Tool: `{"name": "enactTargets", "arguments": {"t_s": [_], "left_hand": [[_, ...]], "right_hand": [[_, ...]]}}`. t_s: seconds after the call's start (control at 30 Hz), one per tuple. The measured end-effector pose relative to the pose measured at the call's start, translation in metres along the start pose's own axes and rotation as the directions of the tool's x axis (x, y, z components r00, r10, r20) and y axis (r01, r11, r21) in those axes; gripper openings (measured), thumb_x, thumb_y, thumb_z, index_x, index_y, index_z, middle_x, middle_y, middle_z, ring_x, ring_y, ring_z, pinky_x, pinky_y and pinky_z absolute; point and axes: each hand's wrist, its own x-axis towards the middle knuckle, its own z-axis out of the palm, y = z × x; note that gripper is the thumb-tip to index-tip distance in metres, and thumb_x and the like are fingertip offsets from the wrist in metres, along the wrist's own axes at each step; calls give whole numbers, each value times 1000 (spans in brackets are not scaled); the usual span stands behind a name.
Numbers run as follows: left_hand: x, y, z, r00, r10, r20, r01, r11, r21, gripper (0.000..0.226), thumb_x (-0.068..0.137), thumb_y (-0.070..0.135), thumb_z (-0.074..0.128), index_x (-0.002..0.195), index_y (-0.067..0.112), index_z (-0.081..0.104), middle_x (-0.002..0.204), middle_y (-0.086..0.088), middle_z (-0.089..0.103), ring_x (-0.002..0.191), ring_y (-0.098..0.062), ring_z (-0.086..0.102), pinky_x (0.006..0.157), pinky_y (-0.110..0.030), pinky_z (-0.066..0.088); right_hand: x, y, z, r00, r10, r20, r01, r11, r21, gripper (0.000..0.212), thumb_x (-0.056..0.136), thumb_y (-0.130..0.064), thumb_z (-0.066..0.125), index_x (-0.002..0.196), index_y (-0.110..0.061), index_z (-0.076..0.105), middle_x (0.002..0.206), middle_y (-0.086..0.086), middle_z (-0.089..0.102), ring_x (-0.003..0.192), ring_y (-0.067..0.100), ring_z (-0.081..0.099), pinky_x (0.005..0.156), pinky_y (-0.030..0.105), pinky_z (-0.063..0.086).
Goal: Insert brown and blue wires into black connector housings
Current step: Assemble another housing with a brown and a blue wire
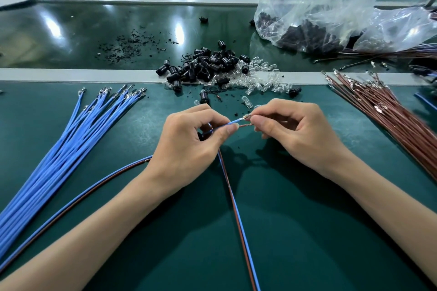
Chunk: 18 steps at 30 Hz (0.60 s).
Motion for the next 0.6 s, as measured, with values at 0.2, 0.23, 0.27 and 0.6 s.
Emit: {"name": "enactTargets", "arguments": {"t_s": [0.2,0.23,0.27,0.6], "left_hand": [[0,1,0,997,-78,10,79,996,-48,14,84,16,71,70,18,68,66,0,57,56,-3,44,54,-10,32],[0,1,0,996,-86,16,87,995,-53,13,84,15,70,71,17,68,65,2,56,55,-2,44,53,-9,31],[0,2,-1,995,-93,21,94,994,-58,13,84,15,70,71,16,69,64,4,56,53,-1,43,53,-8,31],[0,3,-3,991,-123,54,127,990,-69,18,86,18,68,68,17,69,50,15,48,45,-1,38,49,-9,28]], "right_hand": [[1,2,-2,1000,-18,12,18,999,27,14,80,-25,66,88,-14,71,69,-4,63,62,8,56,62,18,44],[1,2,-2,1000,-16,3,16,999,34,14,79,-25,66,88,-15,71,68,-6,63,61,7,56,62,16,44],[1,2,-1,1000,-14,-4,14,999,35,14,79,-26,66,87,-16,71,67,-8,63,60,5,56,62,14,43],[1,1,0,994,-102,46,106,990,-88,8,80,-23,69,86,-20,70,73,-4,65,61,13,57,61,24,48]]}}
